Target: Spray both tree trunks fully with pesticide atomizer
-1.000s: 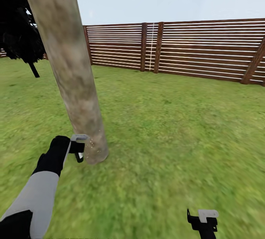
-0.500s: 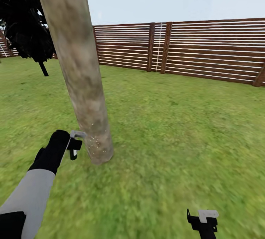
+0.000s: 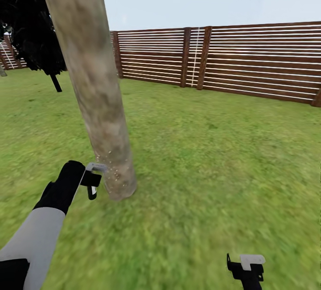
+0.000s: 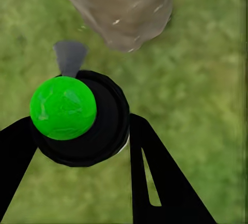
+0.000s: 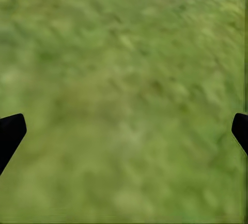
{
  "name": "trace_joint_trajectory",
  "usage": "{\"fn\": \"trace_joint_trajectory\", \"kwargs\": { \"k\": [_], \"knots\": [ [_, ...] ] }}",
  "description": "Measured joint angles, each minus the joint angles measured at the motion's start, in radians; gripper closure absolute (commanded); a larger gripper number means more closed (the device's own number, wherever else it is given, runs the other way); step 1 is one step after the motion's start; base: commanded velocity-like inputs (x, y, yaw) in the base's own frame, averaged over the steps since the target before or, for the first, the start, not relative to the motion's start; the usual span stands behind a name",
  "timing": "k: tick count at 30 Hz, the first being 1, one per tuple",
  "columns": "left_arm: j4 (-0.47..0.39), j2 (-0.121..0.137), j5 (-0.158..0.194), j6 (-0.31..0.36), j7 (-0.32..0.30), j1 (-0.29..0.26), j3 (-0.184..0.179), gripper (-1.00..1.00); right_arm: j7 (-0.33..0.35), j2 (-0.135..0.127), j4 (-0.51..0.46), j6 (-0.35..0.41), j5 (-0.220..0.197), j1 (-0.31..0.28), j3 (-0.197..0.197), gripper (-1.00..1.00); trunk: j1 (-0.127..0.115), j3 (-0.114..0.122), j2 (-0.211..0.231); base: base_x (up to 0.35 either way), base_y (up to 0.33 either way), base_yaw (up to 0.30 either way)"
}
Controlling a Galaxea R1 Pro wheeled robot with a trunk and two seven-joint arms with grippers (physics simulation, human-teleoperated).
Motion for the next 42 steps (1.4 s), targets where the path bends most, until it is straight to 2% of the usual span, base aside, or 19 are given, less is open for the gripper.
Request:
{"fn": "trace_joint_trajectory", "kwargs": {
  "k": [11, 15, 17, 25, 36, 42],
  "knots": [
    [0.000, 0.000, -0.003, 0.000, 0.005, 0.000, 0.003, 1.00, 0.000, 0.001, 0.000, 0.000, 0.000, 0.000, 0.000, -1.00, 0.000, 0.000, 0.000, 0.020, -0.271, 0.000],
    [0.000, 0.001, -0.006, -0.003, 0.006, 0.000, 0.069, 1.00, 0.000, 0.001, 0.000, 0.000, 0.000, 0.000, 0.000, -1.00, 0.000, 0.000, 0.000, 0.000, -0.274, 0.000],
    [0.000, 0.002, -0.007, -0.003, 0.006, 0.001, 0.079, 1.00, 0.000, 0.001, 0.000, 0.000, 0.000, 0.000, 0.000, -1.00, 0.000, 0.000, 0.000, 0.000, -0.274, 0.000],
    [0.012, 0.000, -0.007, -0.003, 0.007, 0.002, 0.082, 1.00, 0.000, 0.001, 0.000, 0.000, 0.000, 0.000, 0.000, -1.00, 0.000, 0.000, 0.000, 0.000, -0.274, 0.011],
    [0.013, 0.004, -0.008, -0.003, 0.022, 0.002, 0.085, 1.00, 0.000, 0.002, 0.000, 0.000, -0.001, 0.000, 0.000, -1.00, 0.000, 0.000, 0.000, 0.039, -0.275, 0.260],
    [0.014, 0.004, -0.008, -0.003, 0.022, 0.003, 0.085, 1.00, 0.000, 0.001, 0.000, 0.000, -0.001, 0.000, 0.000, -1.00, 0.000, 0.000, 0.000, 0.054, -0.275, 0.048]
  ]
}}
